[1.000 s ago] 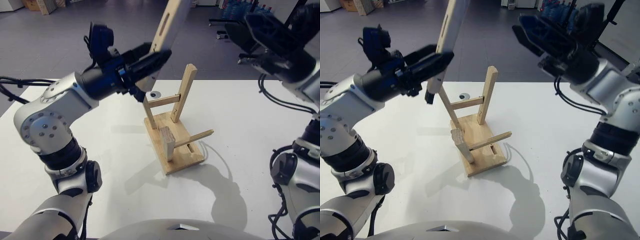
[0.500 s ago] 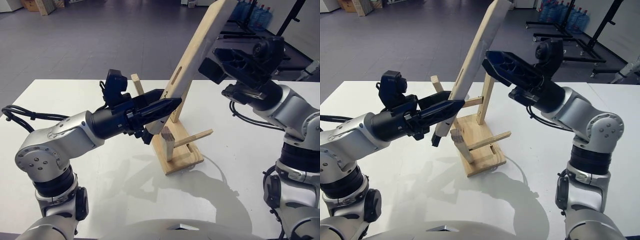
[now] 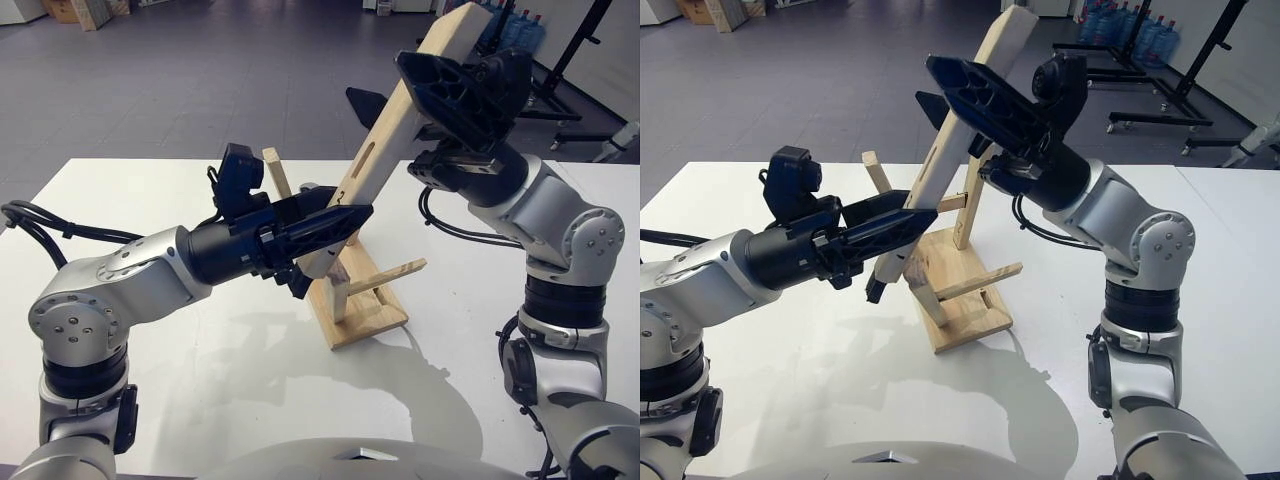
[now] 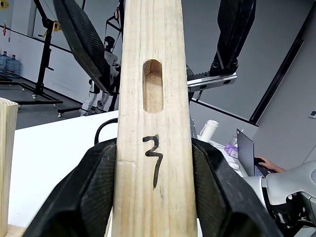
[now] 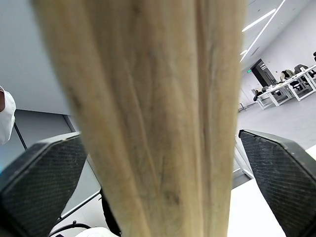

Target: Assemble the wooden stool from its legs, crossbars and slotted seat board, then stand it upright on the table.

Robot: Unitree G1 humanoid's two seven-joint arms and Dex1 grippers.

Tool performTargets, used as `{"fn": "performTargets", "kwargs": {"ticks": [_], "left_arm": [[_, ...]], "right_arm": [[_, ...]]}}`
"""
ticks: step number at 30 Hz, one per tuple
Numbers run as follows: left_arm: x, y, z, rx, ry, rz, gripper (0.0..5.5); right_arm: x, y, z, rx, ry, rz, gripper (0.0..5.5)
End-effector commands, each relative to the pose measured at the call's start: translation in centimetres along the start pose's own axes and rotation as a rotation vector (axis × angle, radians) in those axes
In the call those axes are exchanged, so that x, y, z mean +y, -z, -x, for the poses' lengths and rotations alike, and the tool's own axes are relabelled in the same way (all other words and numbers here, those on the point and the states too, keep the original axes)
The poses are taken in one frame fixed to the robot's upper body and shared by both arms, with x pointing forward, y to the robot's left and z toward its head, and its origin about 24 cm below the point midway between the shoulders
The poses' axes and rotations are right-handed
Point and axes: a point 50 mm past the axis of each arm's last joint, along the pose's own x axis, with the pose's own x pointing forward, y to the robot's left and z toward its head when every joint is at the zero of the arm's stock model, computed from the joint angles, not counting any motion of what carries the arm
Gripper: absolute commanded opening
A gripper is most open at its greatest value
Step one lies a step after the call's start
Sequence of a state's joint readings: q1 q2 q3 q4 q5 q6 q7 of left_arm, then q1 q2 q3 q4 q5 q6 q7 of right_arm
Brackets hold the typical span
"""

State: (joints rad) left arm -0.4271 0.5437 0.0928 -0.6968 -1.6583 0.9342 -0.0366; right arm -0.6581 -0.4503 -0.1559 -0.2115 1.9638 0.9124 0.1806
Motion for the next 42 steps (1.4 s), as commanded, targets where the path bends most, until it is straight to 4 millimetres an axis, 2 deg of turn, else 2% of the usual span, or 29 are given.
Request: {"fn": "performTargets", "kwargs": {"ticks": [1, 6, 21, 23, 33, 34, 42], "left_arm": [[-0.1, 0.0, 0.1, 0.005, 0.000, -0.009, 2.06], [-0.1, 0.1, 0.1, 0.008, -0.004, -0.013, 2.06], [-0.2, 0.2, -0.1, 0.005, 0.010, -0.022, 2.06], [-0.2, 0.1, -0.1, 0.004, 0.013, -0.020, 2.06], [-0.2, 0.1, 0.0, 0.009, 0.005, -0.011, 2.06], [-0.2, 0.3, 0.0, 0.019, 0.006, -0.009, 2.42], [-0.3, 0.0, 0.1, 0.018, -0.004, -0.013, 3.57]], "right_arm": [[0.3, -0.1, -0.1, -0.008, -0.006, 0.009, 5.40], [0.2, -0.2, 0.1, -0.017, -0.001, 0.008, 5.40], [0.0, 0.6, 0.6, -0.001, 0.006, -0.010, 2.46], [0.1, 0.7, 0.7, 0.001, 0.003, -0.006, 2.23], [0.1, 0.5, 1.1, -0.011, 0.016, 0.011, 2.19], [0.1, 0.5, 1.1, -0.012, 0.017, 0.011, 2.19], [0.0, 0.5, 1.0, -0.016, 0.027, 0.016, 2.07]]}}
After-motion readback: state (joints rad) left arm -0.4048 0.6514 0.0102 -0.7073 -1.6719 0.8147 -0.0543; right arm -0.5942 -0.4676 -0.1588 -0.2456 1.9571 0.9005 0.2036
